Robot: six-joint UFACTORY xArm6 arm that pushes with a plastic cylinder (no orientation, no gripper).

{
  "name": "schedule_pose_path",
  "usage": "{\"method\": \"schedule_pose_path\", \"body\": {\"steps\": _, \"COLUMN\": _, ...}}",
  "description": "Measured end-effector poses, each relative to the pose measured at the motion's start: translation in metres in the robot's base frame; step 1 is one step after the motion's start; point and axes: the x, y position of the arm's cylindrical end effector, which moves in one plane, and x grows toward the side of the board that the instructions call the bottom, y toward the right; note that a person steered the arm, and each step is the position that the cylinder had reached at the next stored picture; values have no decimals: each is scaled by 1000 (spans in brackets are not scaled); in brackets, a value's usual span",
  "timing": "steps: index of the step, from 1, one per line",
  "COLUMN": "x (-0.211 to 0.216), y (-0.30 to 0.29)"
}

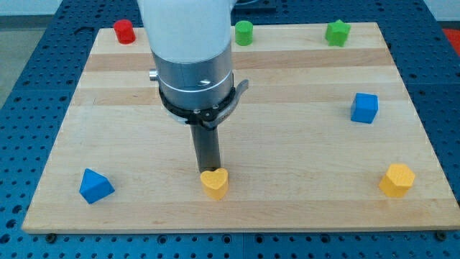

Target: Push the yellow heart slightly right

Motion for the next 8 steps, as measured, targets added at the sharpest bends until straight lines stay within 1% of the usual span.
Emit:
{"method": "schedule_pose_path", "body": {"steps": 1, "x": -10, "y": -16}}
{"method": "schedule_pose_path", "body": {"steps": 2, "x": -8, "y": -54}}
{"method": "schedule_pose_path", "body": {"steps": 3, "x": 18, "y": -63}}
{"method": "schedule_pose_path", "body": {"steps": 4, "x": 27, "y": -42}}
{"method": "schedule_pose_path", "body": {"steps": 5, "x": 27, "y": -12}}
{"method": "schedule_pose_path", "body": {"steps": 7, "x": 47, "y": -2}}
{"method": "schedule_pose_path", "body": {"steps": 8, "x": 50, "y": 10}}
